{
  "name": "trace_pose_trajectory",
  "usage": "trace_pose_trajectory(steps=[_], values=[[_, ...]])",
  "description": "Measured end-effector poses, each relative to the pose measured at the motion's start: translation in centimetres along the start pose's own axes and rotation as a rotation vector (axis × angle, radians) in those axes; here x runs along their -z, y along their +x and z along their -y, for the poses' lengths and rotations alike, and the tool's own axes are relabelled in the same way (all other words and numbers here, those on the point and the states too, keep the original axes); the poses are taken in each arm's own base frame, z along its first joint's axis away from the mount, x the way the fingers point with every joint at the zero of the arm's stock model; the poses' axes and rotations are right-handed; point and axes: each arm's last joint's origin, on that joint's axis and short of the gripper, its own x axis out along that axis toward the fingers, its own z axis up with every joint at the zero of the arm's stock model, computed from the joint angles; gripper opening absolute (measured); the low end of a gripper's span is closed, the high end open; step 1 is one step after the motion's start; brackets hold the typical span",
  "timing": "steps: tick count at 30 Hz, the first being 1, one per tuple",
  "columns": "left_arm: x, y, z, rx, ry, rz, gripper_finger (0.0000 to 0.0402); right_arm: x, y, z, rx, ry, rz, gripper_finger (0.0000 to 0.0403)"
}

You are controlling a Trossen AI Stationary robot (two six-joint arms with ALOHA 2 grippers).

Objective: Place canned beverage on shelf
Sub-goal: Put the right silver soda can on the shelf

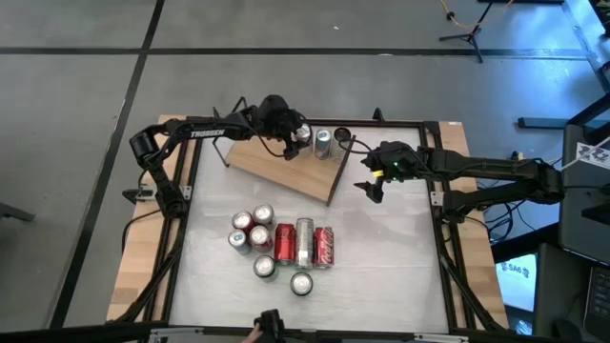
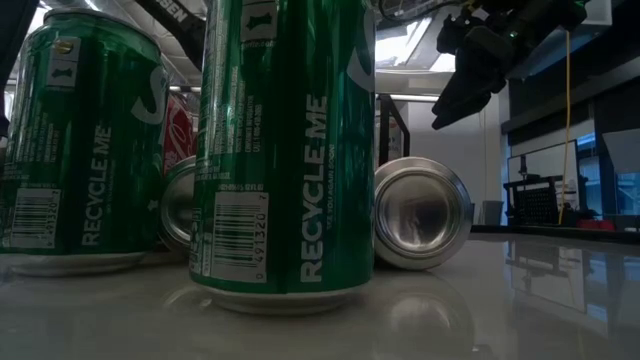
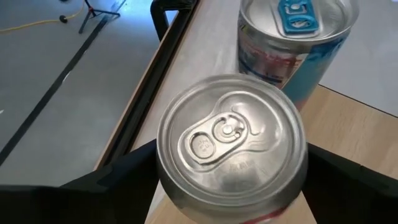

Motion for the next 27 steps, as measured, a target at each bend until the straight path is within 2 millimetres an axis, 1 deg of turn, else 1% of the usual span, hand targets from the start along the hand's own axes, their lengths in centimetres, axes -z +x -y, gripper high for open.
trace_pose_trajectory(steps=[17,27], values=[[-0.08,0.0,0.12,0.002,0.003,0.004,0.0333,0.01,0.0,0.0,0.0,0.0,-0.001,0.0381],[-0.5,-0.2,0.04,-0.008,0.01,0.04,0.0334,0.0,0.0,0.0,0.0,0.0,0.0,0.0381]])
